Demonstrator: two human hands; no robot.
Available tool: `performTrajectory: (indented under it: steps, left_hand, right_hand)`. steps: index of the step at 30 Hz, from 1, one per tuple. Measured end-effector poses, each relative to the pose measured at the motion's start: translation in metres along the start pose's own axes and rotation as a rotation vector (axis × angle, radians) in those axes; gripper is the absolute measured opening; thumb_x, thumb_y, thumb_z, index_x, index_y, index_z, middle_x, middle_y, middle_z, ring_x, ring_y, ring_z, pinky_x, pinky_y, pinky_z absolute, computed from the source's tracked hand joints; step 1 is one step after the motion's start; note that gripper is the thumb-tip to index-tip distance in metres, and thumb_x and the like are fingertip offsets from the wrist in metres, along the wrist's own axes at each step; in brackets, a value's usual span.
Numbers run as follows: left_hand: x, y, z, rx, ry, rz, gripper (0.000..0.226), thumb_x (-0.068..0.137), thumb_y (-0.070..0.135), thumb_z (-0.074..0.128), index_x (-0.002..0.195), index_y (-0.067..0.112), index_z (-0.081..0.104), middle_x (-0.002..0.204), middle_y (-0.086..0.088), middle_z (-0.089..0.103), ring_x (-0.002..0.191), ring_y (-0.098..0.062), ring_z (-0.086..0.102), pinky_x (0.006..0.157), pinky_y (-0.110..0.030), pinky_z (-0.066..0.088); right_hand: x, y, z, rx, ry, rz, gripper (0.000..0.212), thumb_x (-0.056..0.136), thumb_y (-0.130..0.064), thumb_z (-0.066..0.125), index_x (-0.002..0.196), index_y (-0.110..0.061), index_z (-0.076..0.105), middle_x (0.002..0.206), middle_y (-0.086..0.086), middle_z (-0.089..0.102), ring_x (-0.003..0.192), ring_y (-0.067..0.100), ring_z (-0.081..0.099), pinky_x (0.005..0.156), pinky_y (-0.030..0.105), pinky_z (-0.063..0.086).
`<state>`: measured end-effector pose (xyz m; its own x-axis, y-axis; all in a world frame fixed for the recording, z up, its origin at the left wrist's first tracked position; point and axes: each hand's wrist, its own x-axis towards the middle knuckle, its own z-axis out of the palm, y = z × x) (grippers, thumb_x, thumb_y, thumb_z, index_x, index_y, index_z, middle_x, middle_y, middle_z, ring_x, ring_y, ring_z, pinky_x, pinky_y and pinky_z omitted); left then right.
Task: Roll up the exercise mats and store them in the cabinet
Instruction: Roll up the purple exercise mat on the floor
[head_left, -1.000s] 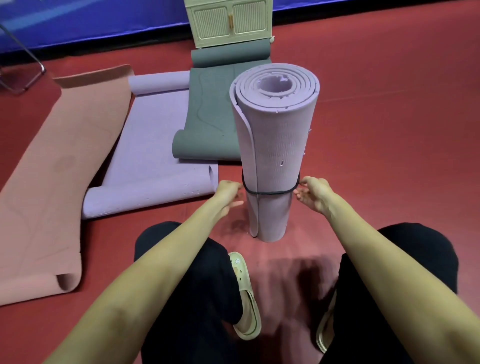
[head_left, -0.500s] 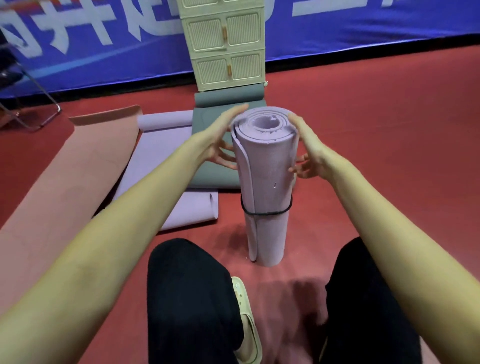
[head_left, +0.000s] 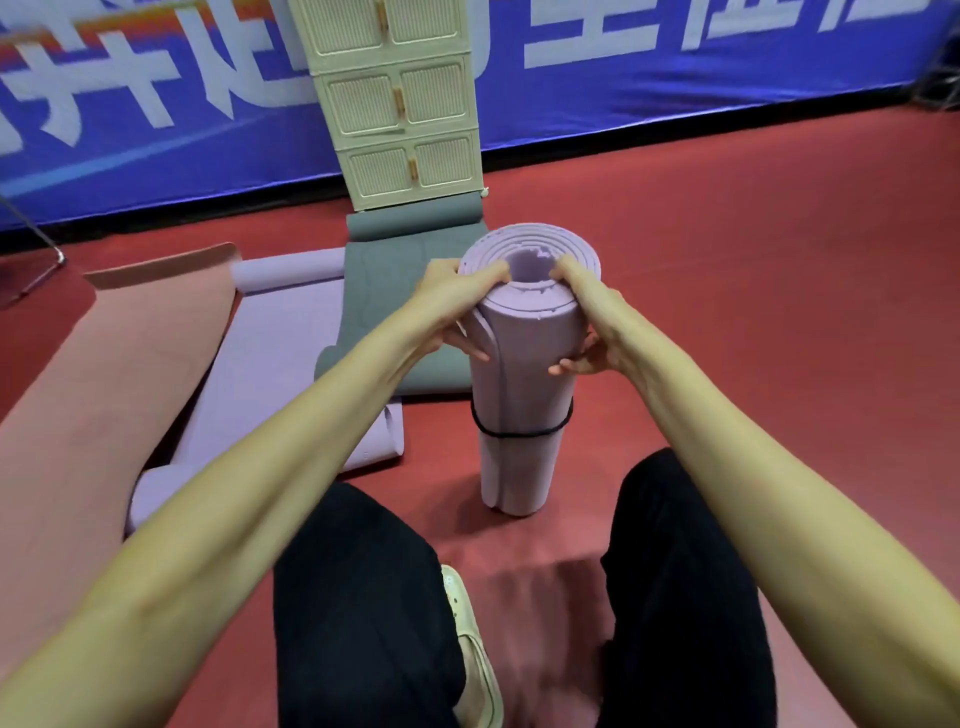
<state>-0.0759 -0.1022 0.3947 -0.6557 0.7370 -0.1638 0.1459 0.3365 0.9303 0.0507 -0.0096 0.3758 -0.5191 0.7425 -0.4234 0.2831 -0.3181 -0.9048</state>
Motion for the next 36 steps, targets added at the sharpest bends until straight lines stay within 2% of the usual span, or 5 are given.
performTrajectory:
  steps: [8, 16, 20, 31, 36]
  left_hand:
    - [0.047, 0.001, 0.085, -0.060, -0.058, 0.238, 0.020, 0.075, 0.028, 0.068, 0.094, 0.021, 0.071, 0.095, -0.008, 0.073, 0.081, -0.037, 0.071, 0.060, -0.059, 0.057]
    - [0.152, -0.035, 0.205, 0.022, -0.120, 0.556, 0.041, 0.077, 0.020, 0.068, 0.112, 0.041, 0.059, 0.095, 0.044, 0.060, 0.096, 0.018, 0.057, 0.096, -0.017, 0.046]
    - [0.204, -0.065, 0.258, 0.086, -0.173, 0.607, 0.060, 0.080, 0.019, 0.070, 0.137, 0.020, 0.052, 0.125, 0.022, 0.059, 0.111, 0.013, 0.052, 0.099, -0.009, 0.038]
    - [0.230, -0.201, 0.348, 0.244, -0.307, 0.577, 0.085, 0.079, 0.028, 0.079, 0.149, 0.012, 0.034, 0.147, -0.003, 0.047, 0.133, -0.013, 0.043, 0.100, 0.002, 0.021]
    - [0.225, -0.245, 0.364, 0.334, -0.574, 0.315, 0.109, 0.067, 0.025, 0.088, 0.153, 0.014, 0.023, 0.152, -0.006, 0.038, 0.136, -0.018, 0.042, 0.109, -0.027, 0.038]
  right_hand:
    - [0.045, 0.018, -0.072, 0.070, 0.287, -0.225, 0.044, 0.053, -0.048, 0.064, 0.093, -0.029, 0.066, 0.102, -0.003, 0.068, 0.099, 0.023, 0.064, 0.062, 0.040, 0.059]
    - [0.164, 0.081, -0.155, 0.204, 0.456, -0.398, 0.058, 0.058, -0.037, 0.063, 0.115, -0.024, 0.063, 0.100, -0.005, 0.070, 0.085, 0.010, 0.065, 0.085, 0.045, 0.056]
    - [0.222, 0.120, -0.183, 0.268, 0.495, -0.481, 0.071, 0.058, -0.033, 0.062, 0.124, -0.005, 0.058, 0.104, 0.000, 0.067, 0.084, 0.002, 0.061, 0.081, 0.027, 0.053]
    - [0.284, 0.255, -0.249, -0.021, 0.439, -0.342, 0.070, 0.070, -0.015, 0.063, 0.137, -0.003, 0.046, 0.130, 0.012, 0.060, 0.116, 0.019, 0.059, 0.104, 0.045, 0.046]
    - [0.266, 0.296, -0.268, -0.480, 0.384, -0.214, 0.083, 0.067, -0.027, 0.055, 0.147, -0.011, 0.036, 0.136, 0.011, 0.055, 0.126, 0.027, 0.050, 0.101, 0.027, 0.037]
